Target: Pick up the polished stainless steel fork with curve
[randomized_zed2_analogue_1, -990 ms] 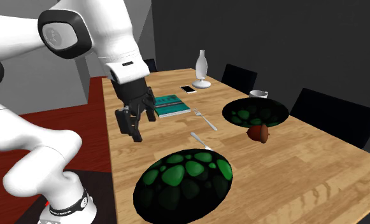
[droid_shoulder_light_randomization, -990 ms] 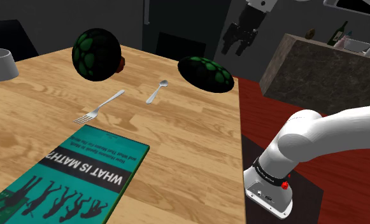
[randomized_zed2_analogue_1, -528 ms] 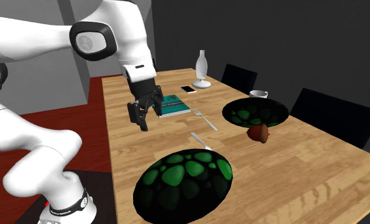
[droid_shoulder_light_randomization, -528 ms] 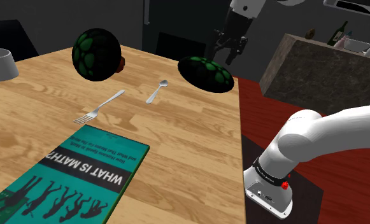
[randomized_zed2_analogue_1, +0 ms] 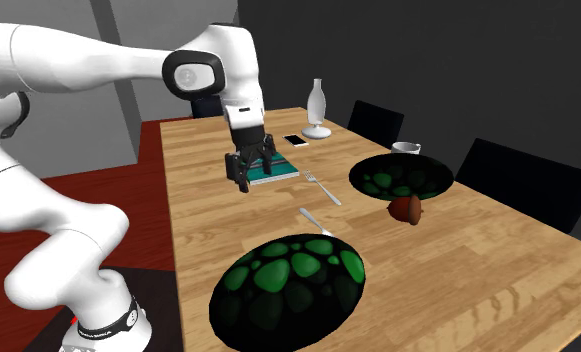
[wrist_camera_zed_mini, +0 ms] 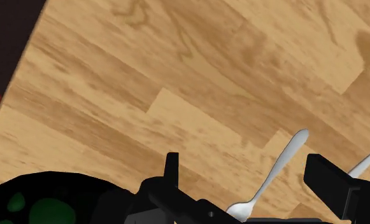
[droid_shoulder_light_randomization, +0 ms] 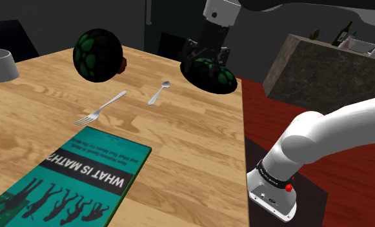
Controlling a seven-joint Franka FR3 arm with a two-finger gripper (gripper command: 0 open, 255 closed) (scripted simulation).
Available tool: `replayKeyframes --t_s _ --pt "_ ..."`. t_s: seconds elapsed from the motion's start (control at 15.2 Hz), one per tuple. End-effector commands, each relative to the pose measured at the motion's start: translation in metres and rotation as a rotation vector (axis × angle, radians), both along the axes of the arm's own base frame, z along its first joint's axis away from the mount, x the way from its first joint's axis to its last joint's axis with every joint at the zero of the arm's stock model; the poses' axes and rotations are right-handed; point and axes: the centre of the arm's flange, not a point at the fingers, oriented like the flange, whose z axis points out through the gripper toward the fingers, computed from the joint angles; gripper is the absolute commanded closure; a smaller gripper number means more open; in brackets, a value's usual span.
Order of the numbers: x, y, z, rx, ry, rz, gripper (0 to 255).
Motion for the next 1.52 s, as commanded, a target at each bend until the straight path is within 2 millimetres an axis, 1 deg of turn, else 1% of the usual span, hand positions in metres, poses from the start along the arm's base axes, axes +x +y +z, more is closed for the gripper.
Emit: replayKeyframes --t_s 0.0,0.33,0.73,1.06,1.45 --pt "0.005 0.027 -0.008 0.004 0.013 -0.049 0" --pt "0.027 0.088 -0.027 0.009 0.043 -0.158 0" --pt "0.060 0.157 -0.049 0.016 0.079 -0.290 0" --pt "0.094 0.212 -0.069 0.022 0.109 -0.400 0" --pt "0.142 0.272 -0.094 0.029 0.145 -0.531 0"
